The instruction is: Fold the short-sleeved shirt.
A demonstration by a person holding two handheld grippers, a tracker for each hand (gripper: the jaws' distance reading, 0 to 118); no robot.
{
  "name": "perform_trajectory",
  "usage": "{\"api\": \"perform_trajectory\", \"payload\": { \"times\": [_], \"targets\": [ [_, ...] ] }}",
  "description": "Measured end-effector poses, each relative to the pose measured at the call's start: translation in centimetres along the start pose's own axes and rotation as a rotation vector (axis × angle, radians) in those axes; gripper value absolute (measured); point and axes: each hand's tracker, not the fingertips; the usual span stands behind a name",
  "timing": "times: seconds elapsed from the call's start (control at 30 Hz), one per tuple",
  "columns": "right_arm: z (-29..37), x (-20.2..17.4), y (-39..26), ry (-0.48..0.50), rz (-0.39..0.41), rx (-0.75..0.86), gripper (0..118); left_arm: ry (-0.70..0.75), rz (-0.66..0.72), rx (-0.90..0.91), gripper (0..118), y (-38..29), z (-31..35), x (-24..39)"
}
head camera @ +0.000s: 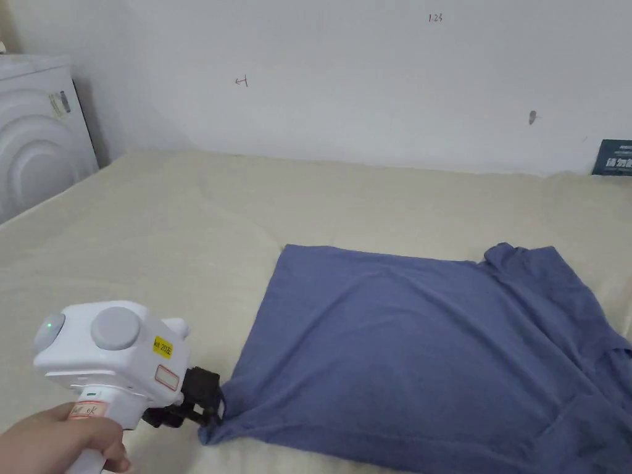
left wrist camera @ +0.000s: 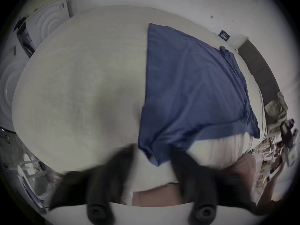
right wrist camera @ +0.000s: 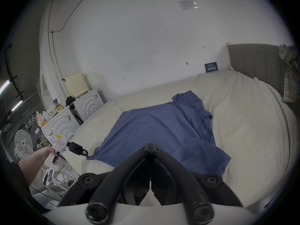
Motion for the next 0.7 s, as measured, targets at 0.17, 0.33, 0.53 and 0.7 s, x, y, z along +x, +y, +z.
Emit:
{"api": "perform_trajectory", "payload": {
  "times": [0.17, 0.33, 0.53, 0.7],
  "targets": [
    [-1.2, 0.3, 0.0, 0.010, -0.034, -0.042, 0, -0.050, 0.052, -0.030, 114, 1.0, -3.0, -1.4],
    [-1.9, 0.8, -0.1, 0.004, -0.054, -0.059, 0, 0.019, -0.013, -0.135, 111, 0.5, -5.4, 1.1],
    [-2.3, 1.7, -0.6, 0.000, -0.075, -0.082, 0, 0.092, -0.139, -0.079, 16, 0.6, -4.8, 2.7],
    [-2.2, 2.6, -0.4, -0.025, -0.077, -0.081, 0, 0.003, -0.119, -0.105, 6, -0.9, -3.4, 5.3]
  ]
}}
